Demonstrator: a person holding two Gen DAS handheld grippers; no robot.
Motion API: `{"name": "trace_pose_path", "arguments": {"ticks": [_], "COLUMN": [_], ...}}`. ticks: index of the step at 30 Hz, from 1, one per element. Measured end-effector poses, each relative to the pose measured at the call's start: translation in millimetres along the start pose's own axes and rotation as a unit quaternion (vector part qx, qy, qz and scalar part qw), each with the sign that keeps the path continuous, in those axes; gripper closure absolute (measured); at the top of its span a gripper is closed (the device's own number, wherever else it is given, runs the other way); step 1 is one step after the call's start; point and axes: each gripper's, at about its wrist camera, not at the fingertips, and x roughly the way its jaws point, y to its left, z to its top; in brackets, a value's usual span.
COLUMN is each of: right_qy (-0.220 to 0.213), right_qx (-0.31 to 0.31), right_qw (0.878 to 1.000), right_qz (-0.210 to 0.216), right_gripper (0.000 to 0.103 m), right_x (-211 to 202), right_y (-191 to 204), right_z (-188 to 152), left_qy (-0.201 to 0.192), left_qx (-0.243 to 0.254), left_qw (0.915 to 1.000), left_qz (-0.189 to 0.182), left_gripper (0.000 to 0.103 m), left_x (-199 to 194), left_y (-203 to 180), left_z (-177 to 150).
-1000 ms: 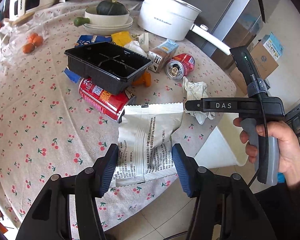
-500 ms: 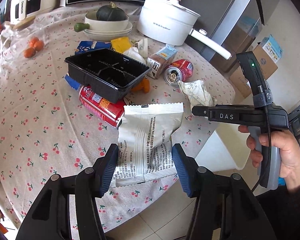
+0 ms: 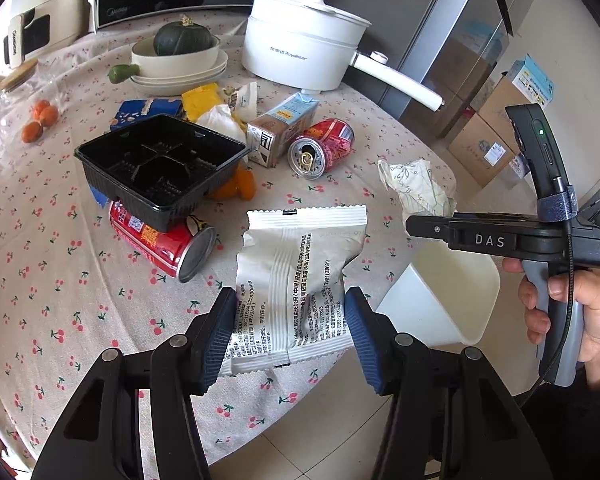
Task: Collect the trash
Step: 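Carry the wrapper and crumpled paper over the white bin and release both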
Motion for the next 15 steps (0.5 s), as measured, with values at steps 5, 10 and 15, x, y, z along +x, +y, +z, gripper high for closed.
{"name": "trace_pose_path", "arguments": {"ticks": [5, 10, 15], "right_qy": [-0.005, -0.007, -0.006], "right_qx": [0.009, 0.018, 0.03], "right_qw": [1.0, 1.0, 0.999], "right_qz": [-0.005, -0.012, -0.02], "right_gripper": [0.052, 0.052, 0.052], "right_x": [-10.6, -19.0, -24.9], "right_y": [-20.5, -42.7, -68.2], "right_z": [-7.7, -16.9, -28.5], "left_qy": [0.001, 0.002, 0.003], "left_qx": [0.014, 0.025, 0.038], "left_qw": [0.9999, 0.9996, 0.999], "left_qz": [-0.004, -0.013, -0.023], "left_gripper": [0.045, 0.045, 0.045], "left_x": [7.2, 15.8, 26.8], "left_y": [-19.2, -39.9, -65.3], "left_z": [3.4, 7.3, 11.4]}}
